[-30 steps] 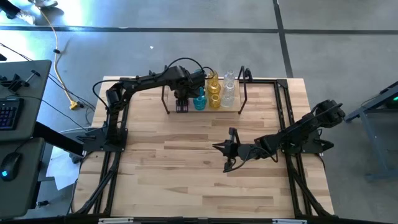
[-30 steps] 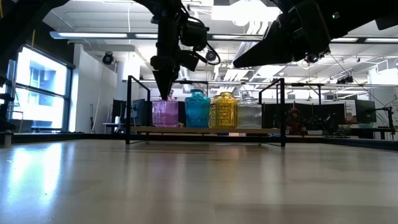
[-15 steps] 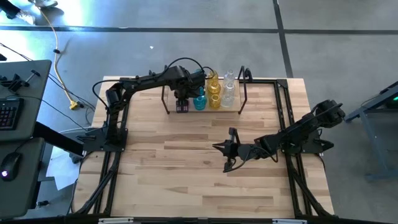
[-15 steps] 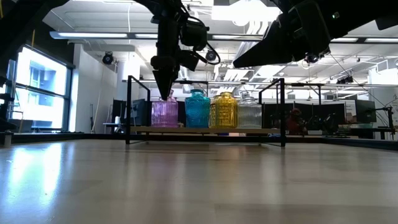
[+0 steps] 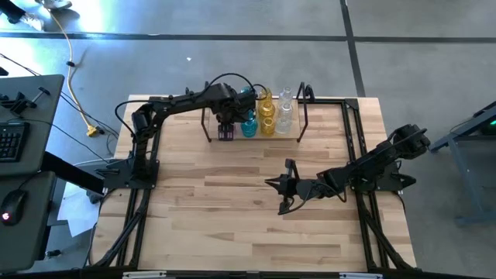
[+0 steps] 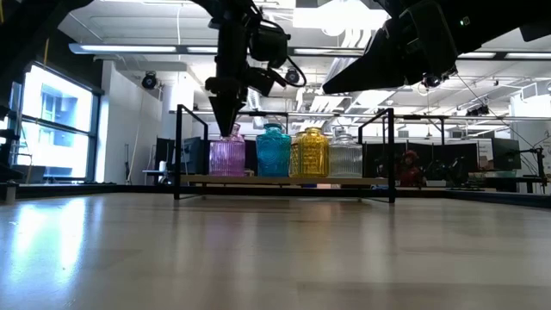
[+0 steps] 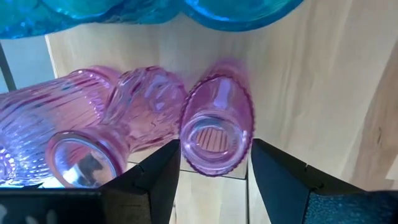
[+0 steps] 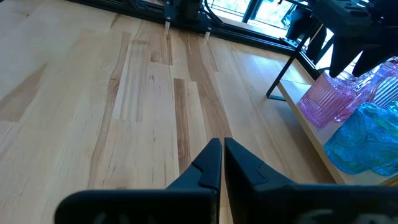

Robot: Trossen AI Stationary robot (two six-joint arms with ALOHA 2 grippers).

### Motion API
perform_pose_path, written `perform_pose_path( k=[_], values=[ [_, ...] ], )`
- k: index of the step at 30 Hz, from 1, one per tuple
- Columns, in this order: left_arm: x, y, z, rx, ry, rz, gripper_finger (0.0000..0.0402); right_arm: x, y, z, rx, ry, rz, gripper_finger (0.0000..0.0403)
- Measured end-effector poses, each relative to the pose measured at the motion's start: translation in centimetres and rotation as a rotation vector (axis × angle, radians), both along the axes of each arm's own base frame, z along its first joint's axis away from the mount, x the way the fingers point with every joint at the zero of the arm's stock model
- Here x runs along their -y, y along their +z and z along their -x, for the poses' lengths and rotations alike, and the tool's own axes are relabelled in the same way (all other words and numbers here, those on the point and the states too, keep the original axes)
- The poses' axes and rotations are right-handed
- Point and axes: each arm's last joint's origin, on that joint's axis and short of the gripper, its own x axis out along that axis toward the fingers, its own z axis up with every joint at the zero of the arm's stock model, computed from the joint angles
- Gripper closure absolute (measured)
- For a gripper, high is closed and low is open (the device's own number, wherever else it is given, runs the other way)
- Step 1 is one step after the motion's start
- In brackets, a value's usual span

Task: Sort vases onto shelf
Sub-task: Put the pink vase on the shelf aligned with the other pink vase, then return to Home Position

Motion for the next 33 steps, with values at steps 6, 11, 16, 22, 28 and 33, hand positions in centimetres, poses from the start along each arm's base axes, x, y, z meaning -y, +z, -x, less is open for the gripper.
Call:
perform_pose_path(
  k=[6, 11, 16, 22, 28, 33],
  values=[
    [0.9, 0.5, -0.2, 0.005, -0.026, -0.006, 0.0216, 0.0, 0.0, 0.0, 0.0, 0.0, 0.0, 0.0403],
    [2.1, 2.0, 0.1, 0.049, -0.053, -0.025, 0.0216, 0.0, 0.0, 0.0, -0.004, 0.0, 0.002, 0.0403],
    [3.7, 4.2, 0.7, 0.11, -0.074, -0.044, 0.0216, 0.0, -0.1, 0.0, -0.007, 0.001, 0.004, 0.0403],
    [5.5, 7.1, 2.2, 0.197, -0.081, -0.068, 0.0216, 0.0, -0.1, 0.0, -0.008, 0.001, 0.005, 0.0403],
    [6.9, 10.1, 4.1, 0.297, -0.068, -0.089, 0.0216, 0.0, -0.1, 0.1, -0.011, 0.001, 0.007, 0.0403],
    [8.3, 12.1, 5.8, 0.373, -0.062, -0.096, 0.0216, 0.0, -0.1, 0.1, -0.016, 0.001, 0.009, 0.0403]
  ],
)
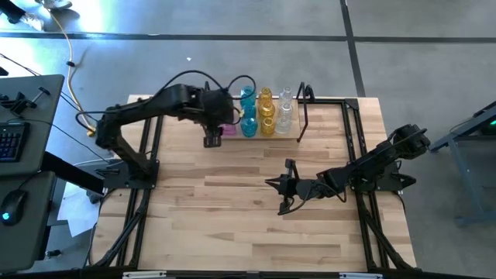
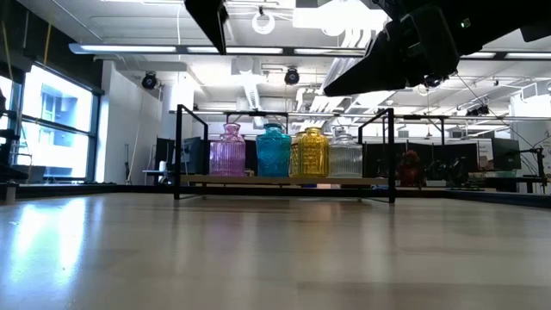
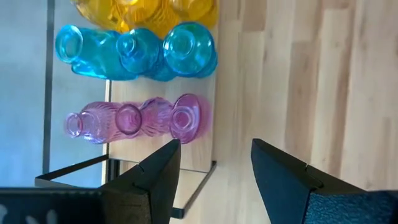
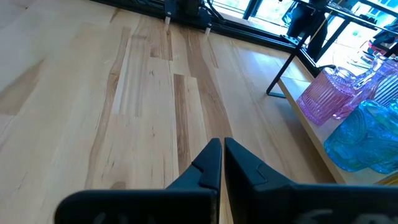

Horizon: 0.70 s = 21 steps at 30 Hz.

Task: Sort vases onto shelf
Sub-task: Return to Home Position

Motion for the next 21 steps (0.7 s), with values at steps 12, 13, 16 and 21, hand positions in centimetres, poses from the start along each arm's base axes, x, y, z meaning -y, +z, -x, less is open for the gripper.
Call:
perform_pose_path(
  k=[12, 13, 16, 21],
  values=[
    [2.6, 2.4, 2.1, 0.1, -0.017, -0.019, 0.0232, 0.1, 0.0, 0.0, -0.001, -0.002, 0.0, 0.0403],
    [2.8, 2.4, 2.1, 0.1, -0.02, -0.029, 0.0237, 0.1, 0.0, 0.0, -0.001, -0.003, 0.0, 0.0403],
    [3.2, 2.5, 2.1, 0.099, -0.032, -0.038, 0.0258, 0.1, 0.0, 0.0, -0.004, -0.003, 0.0, 0.0403],
    [3.9, 2.5, 2.0, 0.103, -0.05, -0.035, 0.0299, 0.0, -0.3, 0.2, -0.031, 0.002, 0.013, 0.0403]
  ],
)
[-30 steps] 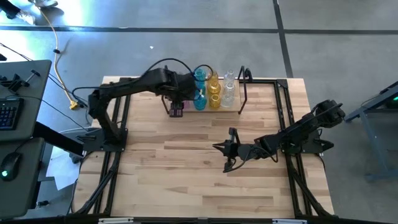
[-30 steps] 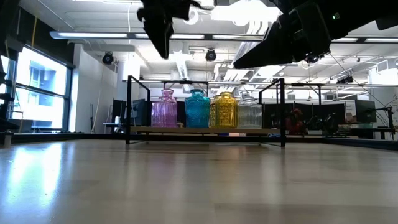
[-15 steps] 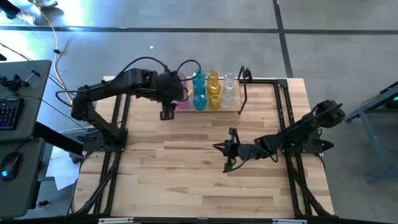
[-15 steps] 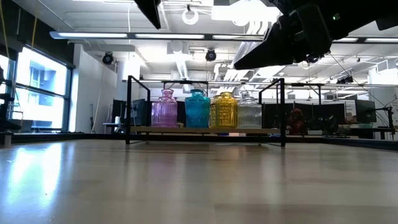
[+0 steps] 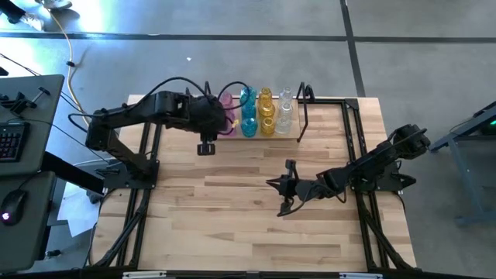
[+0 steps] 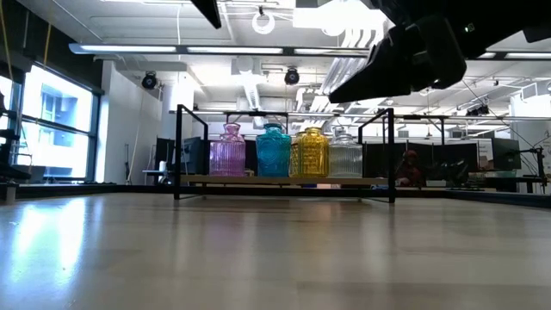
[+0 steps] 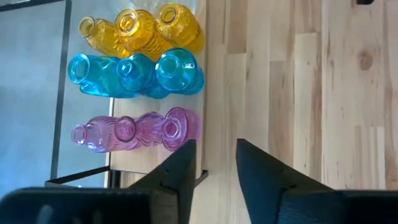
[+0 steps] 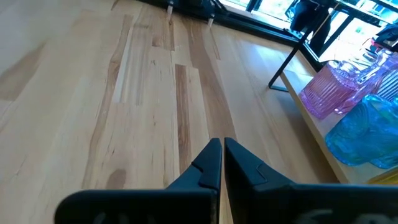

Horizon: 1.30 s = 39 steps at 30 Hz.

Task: Sort vases onto shelf
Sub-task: Return to Home Position

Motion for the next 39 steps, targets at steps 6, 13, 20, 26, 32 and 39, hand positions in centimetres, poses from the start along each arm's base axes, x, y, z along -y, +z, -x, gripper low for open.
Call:
perform_pose_path(
  k=[6, 13, 20, 26, 32, 39],
  values=[
    [0.6, -0.3, -0.2, 0.01, -0.007, 0.006, 0.0346, 0.1, -0.2, 0.1, -0.025, -0.002, 0.009, 0.0403],
    [1.0, -5.3, 1.7, 0.049, -0.038, 0.005, 0.0384, 0.1, -0.2, 0.1, -0.027, -0.003, 0.006, 0.0403],
    [1.7, -10.1, 5.5, 0.215, -0.052, 0.022, 0.0396, 0.1, -0.3, 0.1, -0.028, -0.005, 0.004, 0.0403],
    [2.6, -12.0, 8.5, 0.453, -0.091, 0.067, 0.0396, 0.1, -0.3, 0.2, -0.026, -0.037, 0.034, 0.0403],
    [3.5, -14.0, 10.9, 0.653, -0.133, 0.092, 0.0396, 0.4, 0.5, 1.1, -0.061, -0.042, 0.031, 0.0403],
    [4.1, -17.2, 12.4, 0.821, -0.183, 0.101, 0.0396, 1.5, 3.0, 2.9, -0.09, 0.035, -0.023, 0.0403]
  ],
)
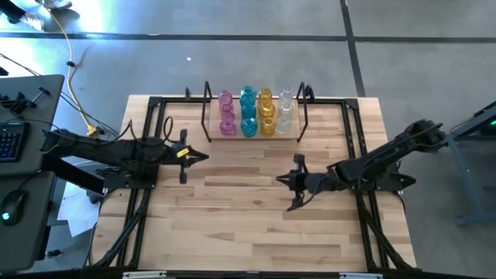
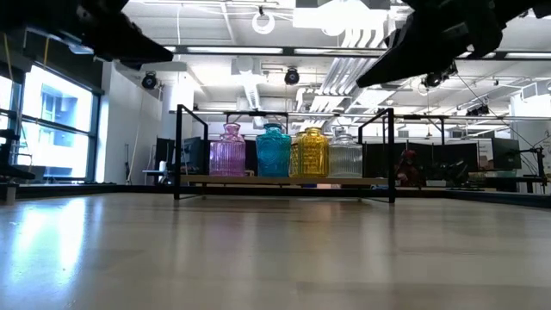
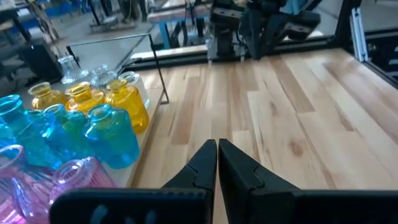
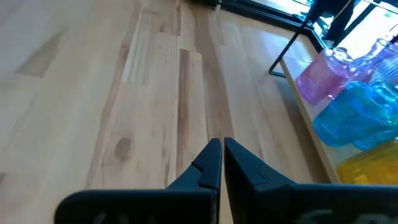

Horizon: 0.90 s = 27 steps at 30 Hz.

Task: Sort vases onto shelf
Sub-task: Return to Home Position

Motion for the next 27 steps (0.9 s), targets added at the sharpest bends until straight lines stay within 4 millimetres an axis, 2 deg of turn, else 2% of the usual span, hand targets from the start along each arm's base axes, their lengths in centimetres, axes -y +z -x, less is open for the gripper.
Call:
perform_pose_path(
  k=[3, 6, 14, 21, 27],
  values=[
    [0.0, -1.1, 0.5, 0.05, -0.005, 0.003, 0.0396, 1.2, 0.5, 0.8, 0.006, 0.022, -0.02, 0.0403],
    [0.0, -2.0, 1.1, 0.088, -0.01, -0.001, 0.0396, 2.7, 0.2, 2.0, 0.018, 0.052, -0.061, 0.0403],
    [-0.1, -3.8, 2.6, 0.149, -0.01, 0.003, 0.0396, 6.3, -0.5, 6.5, 0.192, 0.052, -0.126, 0.0403],
    [-0.3, -4.6, 3.8, 0.22, -0.009, 0.009, 0.0396, 7.6, -1.5, 10.5, 0.392, 0.043, -0.133, 0.0403],
    [-0.3, -5.1, 4.5, 0.261, -0.01, 0.007, 0.0396, 8.3, -4.2, 12.6, 0.493, -0.027, -0.122, 0.0403]
  ],
)
